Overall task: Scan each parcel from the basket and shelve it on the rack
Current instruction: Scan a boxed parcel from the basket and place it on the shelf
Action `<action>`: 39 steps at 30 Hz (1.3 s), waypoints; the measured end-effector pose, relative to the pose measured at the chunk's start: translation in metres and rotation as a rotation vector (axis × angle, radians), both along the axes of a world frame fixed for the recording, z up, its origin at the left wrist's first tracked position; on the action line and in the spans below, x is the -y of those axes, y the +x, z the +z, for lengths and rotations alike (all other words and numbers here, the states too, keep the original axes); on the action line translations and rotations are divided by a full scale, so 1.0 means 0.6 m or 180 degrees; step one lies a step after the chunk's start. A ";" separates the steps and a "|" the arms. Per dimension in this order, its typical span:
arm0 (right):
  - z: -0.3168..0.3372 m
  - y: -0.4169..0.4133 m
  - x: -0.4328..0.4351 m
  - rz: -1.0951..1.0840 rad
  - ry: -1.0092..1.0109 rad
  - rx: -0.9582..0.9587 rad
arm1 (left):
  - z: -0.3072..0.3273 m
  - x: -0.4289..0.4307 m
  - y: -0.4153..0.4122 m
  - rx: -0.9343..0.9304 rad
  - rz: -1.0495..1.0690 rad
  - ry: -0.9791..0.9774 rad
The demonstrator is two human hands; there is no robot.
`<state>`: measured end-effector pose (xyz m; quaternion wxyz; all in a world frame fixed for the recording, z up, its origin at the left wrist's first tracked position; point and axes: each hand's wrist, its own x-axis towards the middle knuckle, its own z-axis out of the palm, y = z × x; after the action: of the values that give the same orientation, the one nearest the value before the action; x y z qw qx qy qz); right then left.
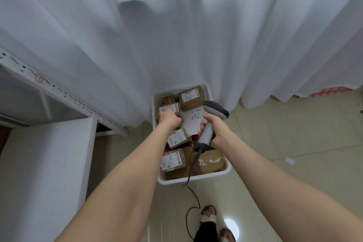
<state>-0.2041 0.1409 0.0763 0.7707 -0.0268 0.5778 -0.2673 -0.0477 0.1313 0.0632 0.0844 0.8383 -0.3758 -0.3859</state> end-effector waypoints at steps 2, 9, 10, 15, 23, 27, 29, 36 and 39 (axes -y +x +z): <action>-0.022 0.014 0.024 0.0033 0.0079 -0.0044 | -0.023 0.024 0.014 0.0018 0.0009 0.0035; -0.107 0.051 0.110 0.0182 0.0270 -0.0145 | -0.107 0.099 0.049 0.0019 0.0080 0.0166; -0.120 0.055 0.122 0.0236 0.0300 -0.0155 | -0.119 0.109 0.054 0.0020 0.0119 0.0176; -0.178 0.074 0.180 0.0392 0.0405 -0.0214 | -0.184 0.144 0.074 -0.0004 0.0258 0.0311; -0.280 0.130 0.252 0.0565 0.0271 -0.0358 | -0.294 0.185 0.127 -0.0031 0.0332 0.0334; -0.378 0.168 0.288 0.0588 0.0227 -0.0227 | -0.390 0.226 0.169 0.0092 0.0327 0.0288; -0.437 0.182 0.306 0.0590 0.0247 -0.0175 | -0.444 0.248 0.188 0.0135 0.0278 0.0227; -0.615 0.229 0.340 0.0908 0.0235 -0.0147 | -0.607 0.315 0.253 0.0364 0.0325 0.0143; -0.666 0.241 0.350 0.1020 0.0159 -0.0134 | -0.646 0.332 0.282 0.0658 0.0434 0.0379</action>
<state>-0.0594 -0.0688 -0.3231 0.7916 -0.1050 0.5886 -0.1259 0.1217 -0.0681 -0.3244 0.0213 0.9007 -0.3011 -0.3124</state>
